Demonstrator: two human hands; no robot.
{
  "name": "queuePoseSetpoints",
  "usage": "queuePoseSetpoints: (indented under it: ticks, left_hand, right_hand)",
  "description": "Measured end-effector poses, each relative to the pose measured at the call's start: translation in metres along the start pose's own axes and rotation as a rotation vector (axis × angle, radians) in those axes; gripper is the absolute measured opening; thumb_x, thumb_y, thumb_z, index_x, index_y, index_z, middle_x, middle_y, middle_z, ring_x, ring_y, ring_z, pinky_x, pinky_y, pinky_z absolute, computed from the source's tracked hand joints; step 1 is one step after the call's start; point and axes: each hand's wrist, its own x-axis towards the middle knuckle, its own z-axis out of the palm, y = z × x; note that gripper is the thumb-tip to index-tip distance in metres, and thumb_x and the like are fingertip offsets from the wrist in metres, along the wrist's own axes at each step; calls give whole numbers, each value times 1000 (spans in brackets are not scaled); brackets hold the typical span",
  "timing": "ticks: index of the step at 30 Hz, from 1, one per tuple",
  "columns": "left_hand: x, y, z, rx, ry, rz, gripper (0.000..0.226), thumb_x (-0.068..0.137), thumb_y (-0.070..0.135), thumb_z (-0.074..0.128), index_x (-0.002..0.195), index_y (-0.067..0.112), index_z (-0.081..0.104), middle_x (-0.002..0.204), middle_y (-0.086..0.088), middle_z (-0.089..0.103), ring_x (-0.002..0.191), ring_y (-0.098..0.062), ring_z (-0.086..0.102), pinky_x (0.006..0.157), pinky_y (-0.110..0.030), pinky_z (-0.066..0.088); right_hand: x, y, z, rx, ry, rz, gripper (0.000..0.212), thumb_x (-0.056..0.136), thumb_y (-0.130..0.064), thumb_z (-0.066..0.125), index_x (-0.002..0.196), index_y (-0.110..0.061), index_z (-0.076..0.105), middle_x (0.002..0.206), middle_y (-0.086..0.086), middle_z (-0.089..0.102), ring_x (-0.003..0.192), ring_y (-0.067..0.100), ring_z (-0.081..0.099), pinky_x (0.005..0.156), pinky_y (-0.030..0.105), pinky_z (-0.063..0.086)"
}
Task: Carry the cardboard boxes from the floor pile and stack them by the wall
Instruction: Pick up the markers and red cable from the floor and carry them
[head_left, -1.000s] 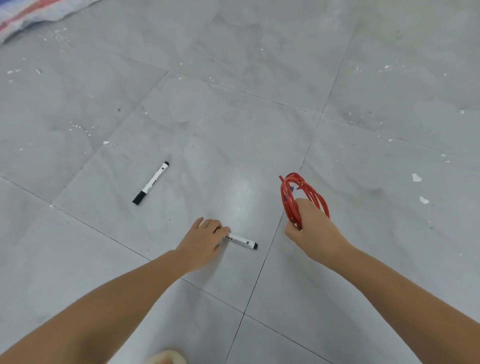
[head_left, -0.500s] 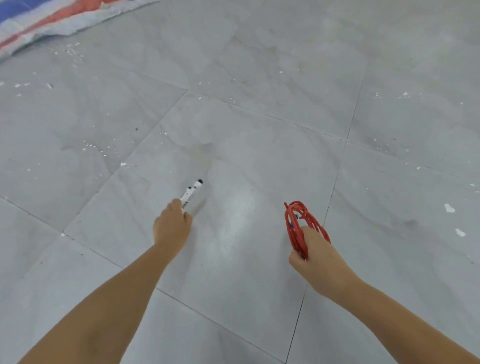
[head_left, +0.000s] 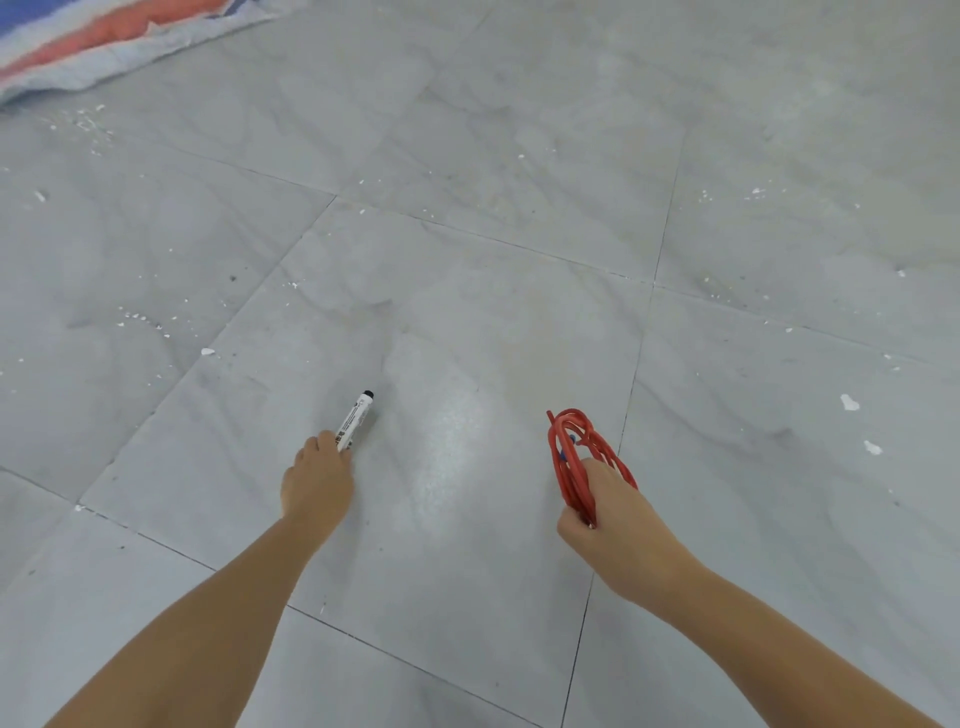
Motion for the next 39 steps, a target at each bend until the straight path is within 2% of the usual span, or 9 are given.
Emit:
queuePoseSetpoints:
  ticks: [5,8,12,16,20,24,27,32,39]
  left_hand:
    - [-41,57,-19,-310,38,117,21,100,21,38,107,3,47,94,-8,47,78,-26,47,64,-37,37]
    - [-71,112,-42,-670,-70,112,12,101,18,37,101,7,43,89,-9,50,67,-24,55,57,-37,47]
    - [-115,177,-78,-1014,-238,53,13,101,18,39,92,13,47,84,-2,59,49,-8,59,45,-21,49]
    - [-159,219,-98,-873,-300,201,11,101,17,39,95,12,47,79,2,60,48,-6,57,44,-18,46]
    - [-219,246,-105,-765,-396,127,13,100,17,39,94,8,45,73,-2,57,43,-3,53,40,-14,41]
    - [-287,261,-137,-748,-522,46,13,100,17,41,88,13,44,75,-1,57,45,-8,53,44,-17,43]
    - [-336,271,-195,-744,-605,-7,10,99,17,43,89,15,46,76,2,59,47,-9,55,48,-24,47]
    - [-394,289,-336,-734,-641,-41,11,98,19,48,87,18,49,63,8,59,47,-8,55,43,-21,45]
    - [-436,294,-518,-742,-567,-32,10,97,18,50,88,13,50,57,9,59,44,-7,54,43,-18,45]
  right_hand:
    - [-15,9,-22,-8,28,-45,22,87,-10,46,73,-19,32,70,-4,35,57,11,30,50,15,36]
    - [-31,24,-45,10,33,-54,13,87,-12,48,78,-13,37,71,-3,36,58,13,32,49,18,33]
    - [-65,58,-94,127,-51,1,7,89,-14,50,90,-8,46,72,-1,45,57,13,41,48,18,36]
    - [-116,92,-137,125,-17,87,8,89,-13,51,85,-10,44,68,1,45,53,14,42,49,21,37]
    - [-169,107,-159,197,65,240,6,89,-11,51,91,-7,48,73,5,46,60,18,42,56,29,39]
    - [-226,95,-180,265,42,355,6,88,-12,51,86,-9,46,72,1,44,59,15,39,50,19,34]
    - [-276,61,-207,289,8,390,7,89,-14,51,86,-12,46,72,1,46,57,12,40,49,17,36]
    - [-340,-32,-288,289,-97,367,11,92,-14,51,85,-19,43,71,-1,46,58,12,44,53,23,42]
    - [-401,-160,-401,205,-61,326,9,93,-15,51,100,-12,48,81,1,52,64,13,48,54,16,40]
